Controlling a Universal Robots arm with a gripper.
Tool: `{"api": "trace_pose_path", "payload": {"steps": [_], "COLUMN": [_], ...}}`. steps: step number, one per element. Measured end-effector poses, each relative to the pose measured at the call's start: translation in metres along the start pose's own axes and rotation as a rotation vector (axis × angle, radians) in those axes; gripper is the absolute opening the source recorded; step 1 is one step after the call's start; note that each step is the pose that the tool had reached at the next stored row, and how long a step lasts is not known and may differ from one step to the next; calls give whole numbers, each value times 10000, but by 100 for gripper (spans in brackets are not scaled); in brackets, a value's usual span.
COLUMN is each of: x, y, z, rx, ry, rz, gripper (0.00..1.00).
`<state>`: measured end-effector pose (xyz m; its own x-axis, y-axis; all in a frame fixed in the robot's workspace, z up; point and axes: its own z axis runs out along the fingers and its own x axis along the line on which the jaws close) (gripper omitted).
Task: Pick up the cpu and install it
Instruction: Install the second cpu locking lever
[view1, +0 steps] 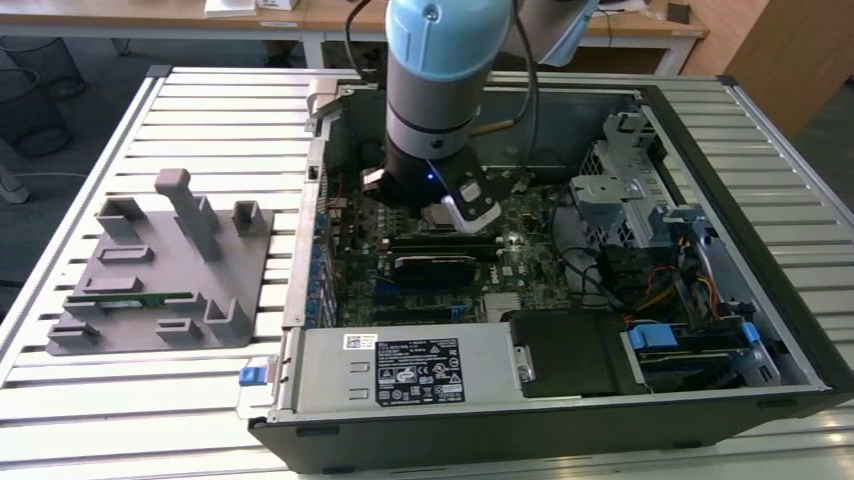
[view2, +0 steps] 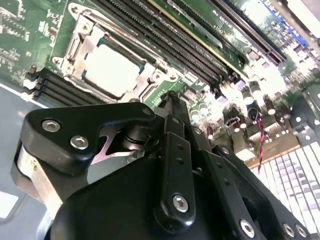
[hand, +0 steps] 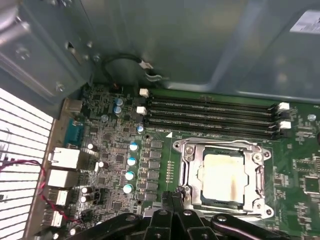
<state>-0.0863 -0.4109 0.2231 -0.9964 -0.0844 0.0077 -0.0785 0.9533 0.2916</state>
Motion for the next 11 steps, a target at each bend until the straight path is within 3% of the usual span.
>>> {"api": "trace_pose_path", "payload": {"steps": [5,11], "x": [1,0], "y": [25,25], "z": [-81,-81], "rx": [-38,-45], "ry": [-3,-4], "rz": [-1,-1], "gripper": [11,11]}}
